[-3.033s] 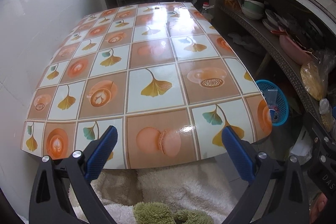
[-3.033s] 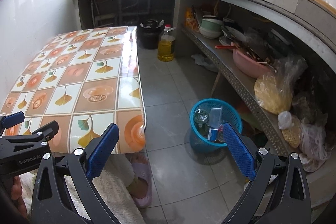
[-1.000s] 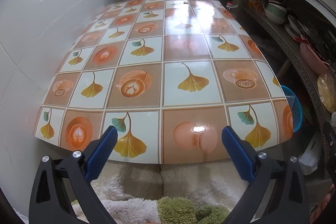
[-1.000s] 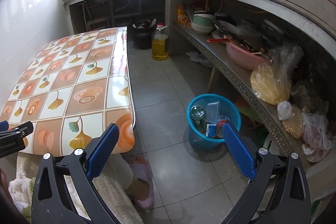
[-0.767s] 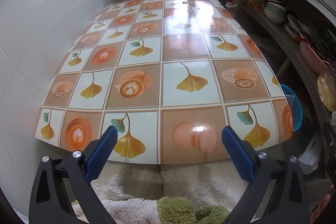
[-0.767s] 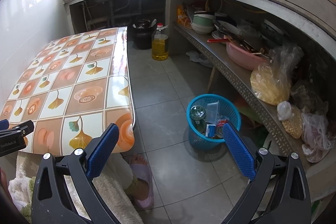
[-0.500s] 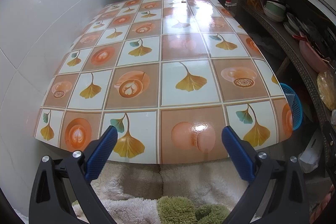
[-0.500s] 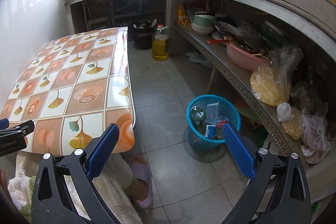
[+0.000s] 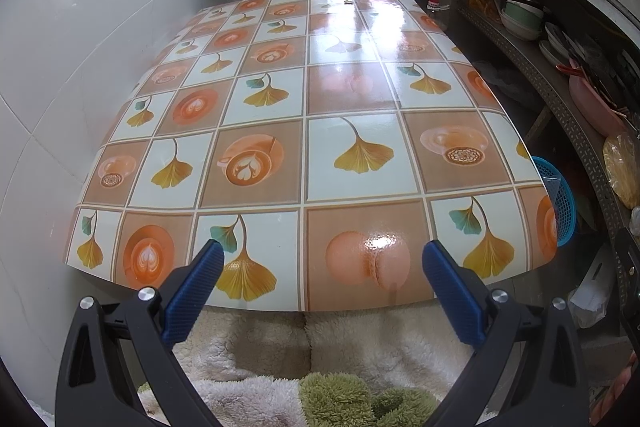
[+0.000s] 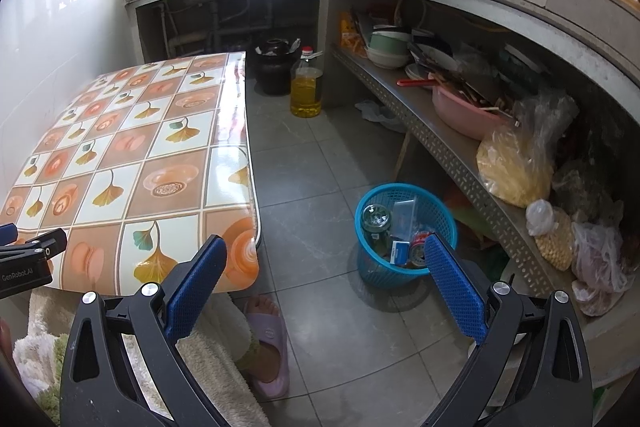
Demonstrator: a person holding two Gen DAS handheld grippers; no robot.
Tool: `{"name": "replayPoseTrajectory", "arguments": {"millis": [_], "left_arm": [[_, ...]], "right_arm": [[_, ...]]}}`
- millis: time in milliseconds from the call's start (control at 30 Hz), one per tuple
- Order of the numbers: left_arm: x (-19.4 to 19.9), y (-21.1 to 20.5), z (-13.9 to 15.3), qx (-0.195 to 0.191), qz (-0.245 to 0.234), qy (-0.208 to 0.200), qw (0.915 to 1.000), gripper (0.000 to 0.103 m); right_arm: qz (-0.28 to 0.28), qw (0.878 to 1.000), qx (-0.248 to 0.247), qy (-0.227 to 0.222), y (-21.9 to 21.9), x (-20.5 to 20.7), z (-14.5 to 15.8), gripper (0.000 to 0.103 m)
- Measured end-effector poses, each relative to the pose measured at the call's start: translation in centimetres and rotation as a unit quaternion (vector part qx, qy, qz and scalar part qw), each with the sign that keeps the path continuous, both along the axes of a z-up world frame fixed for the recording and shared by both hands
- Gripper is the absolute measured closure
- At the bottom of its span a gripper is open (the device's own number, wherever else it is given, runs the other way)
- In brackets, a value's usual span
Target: Collect trash
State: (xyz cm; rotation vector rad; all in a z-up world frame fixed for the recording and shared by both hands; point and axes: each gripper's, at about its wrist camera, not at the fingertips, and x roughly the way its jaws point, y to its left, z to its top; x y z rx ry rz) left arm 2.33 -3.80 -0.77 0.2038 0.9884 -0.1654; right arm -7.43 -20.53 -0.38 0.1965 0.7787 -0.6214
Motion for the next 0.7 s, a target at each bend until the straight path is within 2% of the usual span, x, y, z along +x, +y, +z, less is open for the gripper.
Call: {"name": "replayPoseTrajectory", "arguments": {"millis": [700], "left_arm": [[0.02,0.07,-0.14,0.0,-0.003,0.001,1.0,0.006]], "right_arm": [[0.002,1.0,0.0,0.001,0.22,0.17,0.14,0.008]]}}
